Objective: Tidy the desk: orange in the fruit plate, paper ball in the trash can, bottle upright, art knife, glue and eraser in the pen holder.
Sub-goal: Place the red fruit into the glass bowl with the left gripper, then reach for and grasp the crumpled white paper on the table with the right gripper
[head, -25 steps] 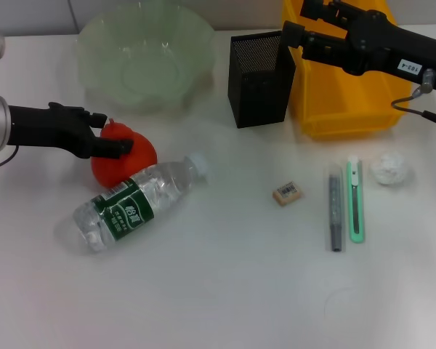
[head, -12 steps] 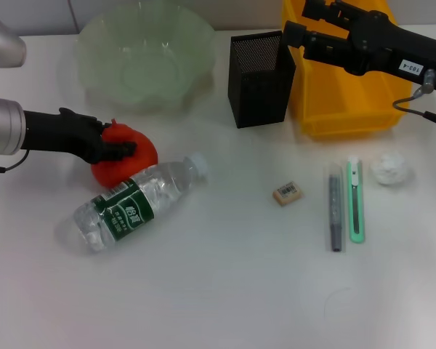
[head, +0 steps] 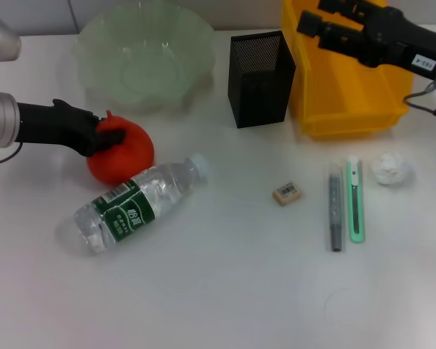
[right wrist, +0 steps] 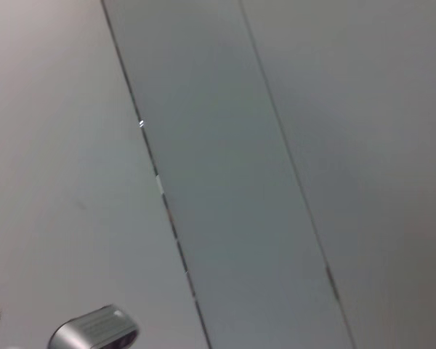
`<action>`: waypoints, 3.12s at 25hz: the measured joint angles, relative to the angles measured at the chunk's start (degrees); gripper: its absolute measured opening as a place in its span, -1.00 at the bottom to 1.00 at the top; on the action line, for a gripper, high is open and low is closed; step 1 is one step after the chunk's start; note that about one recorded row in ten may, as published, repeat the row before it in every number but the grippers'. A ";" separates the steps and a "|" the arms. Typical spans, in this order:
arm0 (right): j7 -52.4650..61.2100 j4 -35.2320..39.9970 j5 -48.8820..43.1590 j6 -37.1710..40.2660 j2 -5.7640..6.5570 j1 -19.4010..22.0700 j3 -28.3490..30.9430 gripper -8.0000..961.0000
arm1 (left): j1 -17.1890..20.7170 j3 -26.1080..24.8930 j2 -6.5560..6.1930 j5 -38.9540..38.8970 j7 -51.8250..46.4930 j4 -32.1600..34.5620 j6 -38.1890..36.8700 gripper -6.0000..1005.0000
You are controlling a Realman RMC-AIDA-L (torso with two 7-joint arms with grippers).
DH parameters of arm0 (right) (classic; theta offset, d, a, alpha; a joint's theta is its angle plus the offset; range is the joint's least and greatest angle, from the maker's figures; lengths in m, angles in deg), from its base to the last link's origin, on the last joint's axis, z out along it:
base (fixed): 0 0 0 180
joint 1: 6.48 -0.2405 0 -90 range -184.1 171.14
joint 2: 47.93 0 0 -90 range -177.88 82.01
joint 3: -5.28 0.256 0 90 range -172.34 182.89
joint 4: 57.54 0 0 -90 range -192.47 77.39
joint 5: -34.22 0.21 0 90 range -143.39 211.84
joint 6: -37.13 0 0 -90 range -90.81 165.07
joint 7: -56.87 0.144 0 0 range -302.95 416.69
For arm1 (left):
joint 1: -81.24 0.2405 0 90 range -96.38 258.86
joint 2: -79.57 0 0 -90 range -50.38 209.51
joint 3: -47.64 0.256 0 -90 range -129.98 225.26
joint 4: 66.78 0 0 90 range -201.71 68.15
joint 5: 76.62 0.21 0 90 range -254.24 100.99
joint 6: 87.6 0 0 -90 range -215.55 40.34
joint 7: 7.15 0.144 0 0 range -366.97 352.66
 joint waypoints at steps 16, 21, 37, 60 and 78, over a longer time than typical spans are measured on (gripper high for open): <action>0.00 -3.35 0.16 1.33 0.05 3.05 8.83 0.76 | 0.56 -3.15 -3.83 -18.72 5.62 2.35 -5.32 -0.64; -0.19 -3.35 0.39 1.93 0.05 3.77 8.86 0.76 | -0.75 -2.58 -1.60 -20.46 7.99 1.71 4.35 -0.72; -0.61 -3.34 0.25 2.41 0.04 3.83 8.49 0.76 | -7.61 0.48 2.02 -33.83 33.31 -15.33 28.63 -0.78; -0.60 -3.35 -0.21 4.81 -0.13 3.83 8.17 0.76 | -6.51 0.20 2.29 -56.87 58.72 -26.23 27.77 0.34; 34.76 32.01 -15.75 11.47 -0.59 3.59 -7.13 0.76 | 0.79 -0.07 1.84 -64.91 58.66 -25.57 15.07 0.66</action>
